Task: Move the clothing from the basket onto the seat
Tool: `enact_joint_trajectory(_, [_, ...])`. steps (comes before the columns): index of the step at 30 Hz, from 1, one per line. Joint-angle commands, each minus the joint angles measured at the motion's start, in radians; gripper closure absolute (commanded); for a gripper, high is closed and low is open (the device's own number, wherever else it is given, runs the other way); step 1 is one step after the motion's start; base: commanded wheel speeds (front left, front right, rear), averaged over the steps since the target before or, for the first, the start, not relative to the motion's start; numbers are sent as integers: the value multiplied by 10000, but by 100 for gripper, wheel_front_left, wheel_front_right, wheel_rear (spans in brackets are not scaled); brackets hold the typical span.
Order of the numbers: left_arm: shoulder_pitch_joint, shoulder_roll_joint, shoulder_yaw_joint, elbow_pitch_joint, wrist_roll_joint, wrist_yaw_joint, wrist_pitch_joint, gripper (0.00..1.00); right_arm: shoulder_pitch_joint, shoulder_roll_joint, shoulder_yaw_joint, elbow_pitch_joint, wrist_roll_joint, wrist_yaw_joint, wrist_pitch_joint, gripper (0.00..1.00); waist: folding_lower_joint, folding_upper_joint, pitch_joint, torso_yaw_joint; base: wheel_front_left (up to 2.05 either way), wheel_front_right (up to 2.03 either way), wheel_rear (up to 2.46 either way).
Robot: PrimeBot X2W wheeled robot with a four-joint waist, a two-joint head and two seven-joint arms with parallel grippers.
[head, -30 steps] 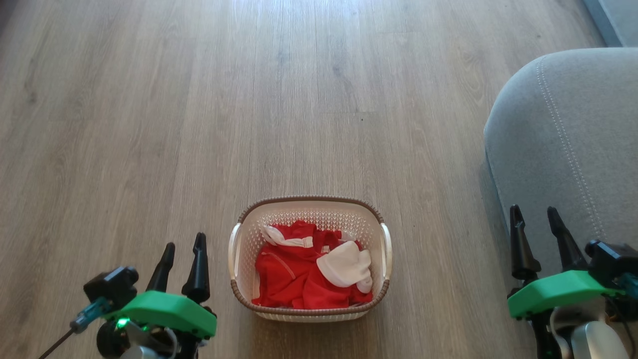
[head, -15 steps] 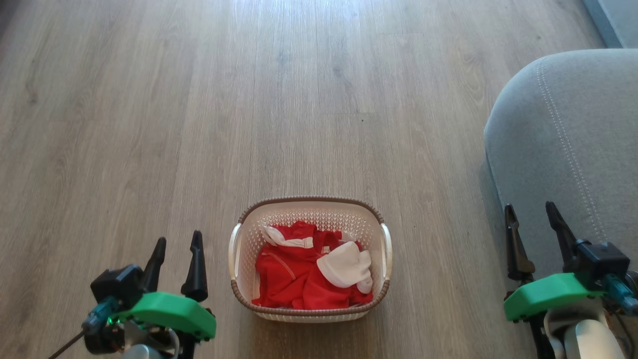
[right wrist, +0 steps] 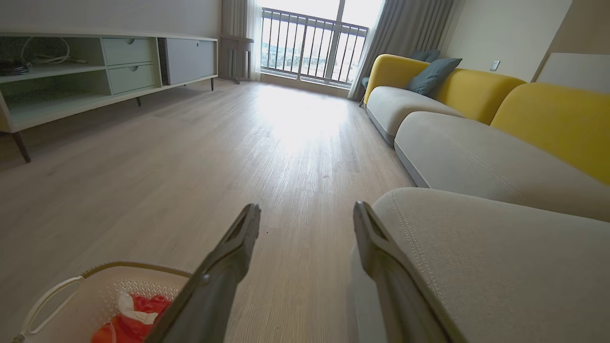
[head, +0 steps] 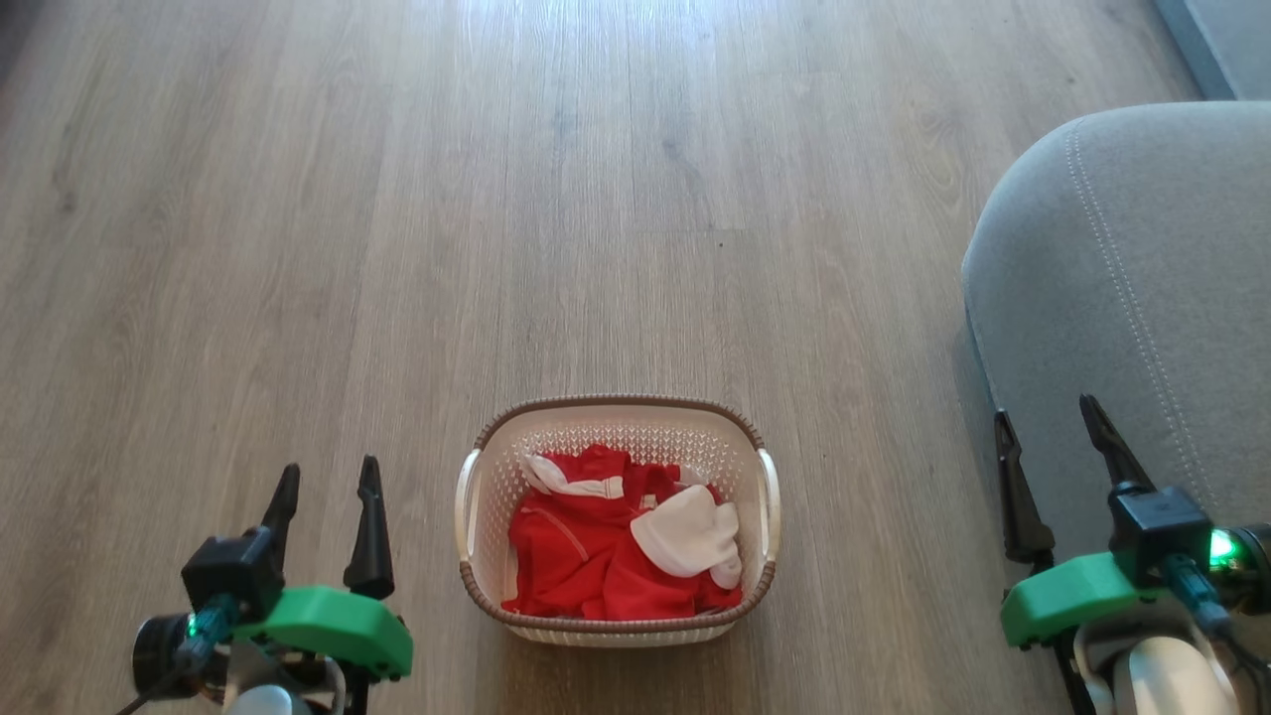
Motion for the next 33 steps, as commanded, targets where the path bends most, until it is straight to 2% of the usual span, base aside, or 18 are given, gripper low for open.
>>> enact_joint_trajectory(1, [-239, 116, 378, -318, 412, 47, -213, 0, -64, -139, 269, -424, -423, -2, -182, 0, 0, 0, -2, 4, 0, 0, 0])
enact_joint_trajectory(15, [-274, 118, 515, -303, 529, 58, -254, 0, 4, -141, 436, -372, -274, -2, -224, 0, 0, 0, 38, -37, 0, 0, 0])
enact_joint_trajectory(33, [-253, 118, 409, -312, 451, 118, -254, 0, 84, -141, 457, 144, 759, -2, -224, 0, 0, 0, 58, -63, 0, 0, 0])
